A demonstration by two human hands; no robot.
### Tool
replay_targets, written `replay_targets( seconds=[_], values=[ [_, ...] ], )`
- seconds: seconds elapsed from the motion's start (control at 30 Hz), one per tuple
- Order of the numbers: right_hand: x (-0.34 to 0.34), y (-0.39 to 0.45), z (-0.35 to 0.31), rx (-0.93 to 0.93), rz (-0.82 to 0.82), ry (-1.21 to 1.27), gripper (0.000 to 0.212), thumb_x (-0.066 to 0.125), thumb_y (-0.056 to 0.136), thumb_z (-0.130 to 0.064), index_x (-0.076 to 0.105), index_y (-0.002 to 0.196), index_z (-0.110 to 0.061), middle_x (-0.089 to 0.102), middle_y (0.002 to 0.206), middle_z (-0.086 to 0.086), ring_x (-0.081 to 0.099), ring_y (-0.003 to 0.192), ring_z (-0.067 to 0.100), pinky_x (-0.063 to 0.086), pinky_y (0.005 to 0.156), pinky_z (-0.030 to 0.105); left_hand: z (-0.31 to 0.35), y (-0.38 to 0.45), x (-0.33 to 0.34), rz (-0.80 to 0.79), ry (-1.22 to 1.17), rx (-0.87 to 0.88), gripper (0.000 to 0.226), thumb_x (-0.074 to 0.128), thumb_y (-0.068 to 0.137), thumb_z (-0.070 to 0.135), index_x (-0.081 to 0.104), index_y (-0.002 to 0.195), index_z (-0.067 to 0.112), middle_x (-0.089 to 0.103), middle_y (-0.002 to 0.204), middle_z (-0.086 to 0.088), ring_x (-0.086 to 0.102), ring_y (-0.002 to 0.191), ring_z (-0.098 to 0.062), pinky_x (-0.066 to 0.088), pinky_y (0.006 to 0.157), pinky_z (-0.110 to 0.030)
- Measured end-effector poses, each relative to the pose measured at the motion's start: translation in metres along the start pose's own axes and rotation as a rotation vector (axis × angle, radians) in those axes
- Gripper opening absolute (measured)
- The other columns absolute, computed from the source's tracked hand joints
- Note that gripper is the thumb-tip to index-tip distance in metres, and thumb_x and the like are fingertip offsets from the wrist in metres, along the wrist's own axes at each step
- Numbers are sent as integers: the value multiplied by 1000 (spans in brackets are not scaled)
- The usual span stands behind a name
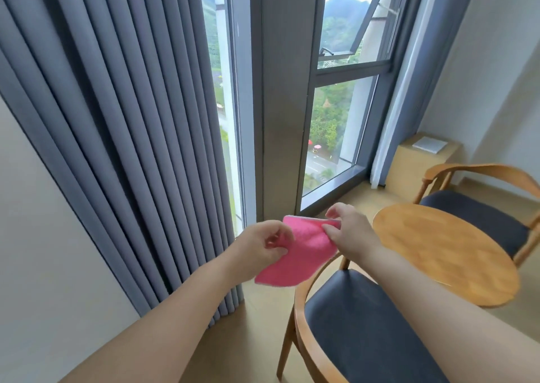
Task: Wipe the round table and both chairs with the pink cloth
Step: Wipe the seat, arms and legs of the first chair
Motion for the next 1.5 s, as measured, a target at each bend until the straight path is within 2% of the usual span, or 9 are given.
replay_targets(
  seconds=[0.17, 0.33, 0.4, 0.5, 0.7, 0.8, 0.9, 1.07, 1.5],
  values=[
    [11, 38, 25, -41, -147, -68, 26, 51, 96, -27, 60, 117, -15, 53, 120, 4, 56, 105, 20, 44, 95, 36, -1, 65, 4, 75, 19, 21, 40, 60, 85, 6, 60, 91, 46, 62, 89, 17, 59, 85, -1, 46, 72, -11],
    [22, 58, 27, -135, -350, 156, 49, 42, 84, -66, 56, 117, -33, 66, 107, -10, 60, 99, 10, 52, 84, 33, -13, 119, -1, 38, 87, 28, 45, 60, 86, 8, 53, 94, 51, 66, 88, 17, 60, 84, -1, 46, 74, -20],
    [35, 71, 29, -178, -417, 100, 40, 54, 82, -54, 51, 120, -40, 65, 103, -17, 60, 95, 5, 52, 80, 28, -20, 141, -9, 53, 125, 37, 40, 62, 86, 11, 53, 98, 47, 66, 87, 21, 59, 84, 2, 45, 73, -20],
    [49, 103, 34, -140, -335, 64, 26, 60, 83, -25, 55, 105, -38, 62, 90, -16, 58, 84, 7, 51, 73, 27, -37, 175, -20, 38, 154, 49, 34, 64, 85, 13, 57, 105, 39, 69, 90, 19, 61, 84, -1, 49, 73, -20],
    [73, 194, 56, 30, -193, 65, 23, 59, 75, -18, 53, 63, -36, 54, 59, -15, 47, 56, 3, 34, 49, 17, -85, 280, -47, 28, 325, 257, 10, 67, 84, 14, 70, 93, 18, 67, 80, 7, 59, 73, -13, 51, 67, -25],
    [85, 250, 71, 166, -116, 53, 12, 62, 73, -13, 54, 65, -15, 50, 58, -8, 45, 56, 9, 35, 52, 25, -123, 343, -56, -35, 299, 289, 7, 65, 87, 20, 69, 90, 16, 64, 83, 4, 56, 76, -14, 46, 66, -17],
    [92, 298, 78, 288, -38, 72, 9, 64, 72, -10, 58, 67, -14, 53, 58, -9, 47, 53, 4, 36, 49, 22, -154, 399, -69, -127, 271, 275, 12, 65, 88, 27, 65, 95, 18, 57, 91, 9, 52, 81, -8, 36, 66, -5],
    [90, 342, 82, 409, 47, 84, 10, 73, 76, -15, 66, 83, -16, 65, 80, 1, 59, 77, 17, 48, 69, 34, -179, 473, -78, -342, 184, 243, 8, 65, 88, 28, 61, 91, 21, 63, 87, 10, 58, 79, -4, 43, 63, -7],
    [56, 360, 171, 620, 148, -17, 26, 72, 82, -29, 65, 74, -6, 63, 74, 12, 58, 72, 27, 46, 65, 44, -164, 587, 12, -645, 163, 428, 13, 67, 86, 22, 56, 83, 27, 62, 87, 7, 60, 82, -10, 48, 73, -18]
  ],
)
Point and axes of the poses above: each hand's wrist, its own y-axis towards the middle knuckle, its own x-axis out of the palm, z = x × y, the point moved 3 cm from there along y, towards the middle knuckle
